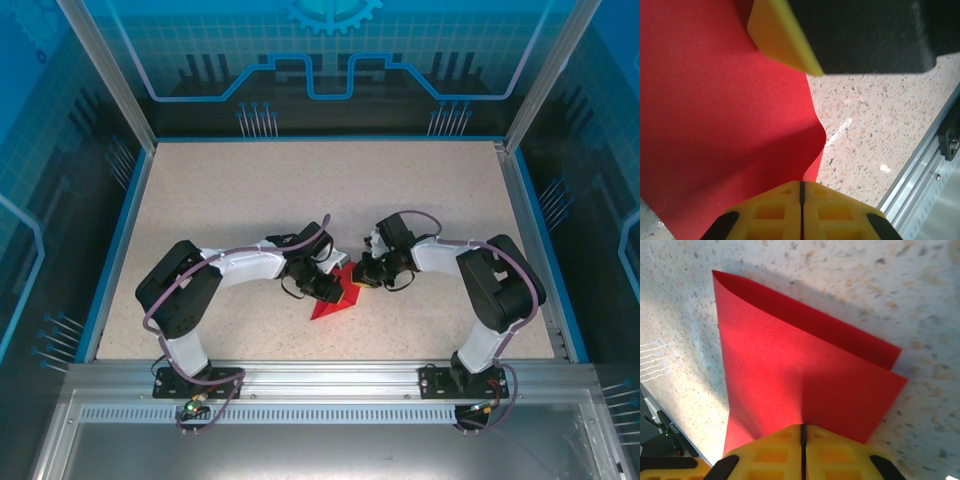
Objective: Fold a paper plane with a square sheet of paper (pick it up from the middle)
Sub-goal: Third fold the triangle at the center of the table.
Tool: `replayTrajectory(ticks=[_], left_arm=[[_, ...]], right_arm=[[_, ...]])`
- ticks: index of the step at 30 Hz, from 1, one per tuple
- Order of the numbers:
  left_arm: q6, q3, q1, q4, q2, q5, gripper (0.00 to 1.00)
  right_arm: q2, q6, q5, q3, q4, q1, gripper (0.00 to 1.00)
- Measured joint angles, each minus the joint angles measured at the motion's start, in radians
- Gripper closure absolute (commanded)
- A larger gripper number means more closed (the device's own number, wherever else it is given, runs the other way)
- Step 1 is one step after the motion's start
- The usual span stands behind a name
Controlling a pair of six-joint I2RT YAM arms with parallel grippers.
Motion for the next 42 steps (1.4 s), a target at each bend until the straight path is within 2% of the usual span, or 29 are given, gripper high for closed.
replayTrajectory(ticks=[6, 11, 16, 20, 28, 32, 42], left_arm=[[-0.035, -0.029, 0.0, 0.047, -0.029, 0.003, 0.94], [-0.063, -0.059, 0.007, 0.088, -0.054, 0.003, 0.94], [-0.071, -0.085, 0.029, 0.117, -0.061, 0.01, 0.93], [-0.068, -0.095, 0.051, 0.128, -0.061, 0.061, 0.93], [-0.08, -0.148, 0.105, 0.224, -0.061, 0.183, 0.92], [-0.098, -0.167, 0.147, 0.232, -0.061, 0.19, 0.92], [-0.095, -0.168, 0.15, 0.245, -0.035, 0.19, 0.91]], right_arm=[[-0.005, 0.024, 0.01, 0.027, 0.019, 0.042, 0.92], [0.01, 0.024, 0.047, 0.055, 0.015, 0.038, 0.92], [0.055, -0.017, 0.095, 0.113, -0.03, 0.034, 0.93], [0.09, -0.067, 0.121, 0.142, -0.067, 0.032, 0.92], [0.109, -0.138, 0.098, 0.161, -0.088, 0.015, 0.92], [0.115, -0.156, 0.072, 0.162, -0.088, 0.006, 0.92], [0.129, -0.171, 0.046, 0.174, -0.093, 0.002, 0.92]])
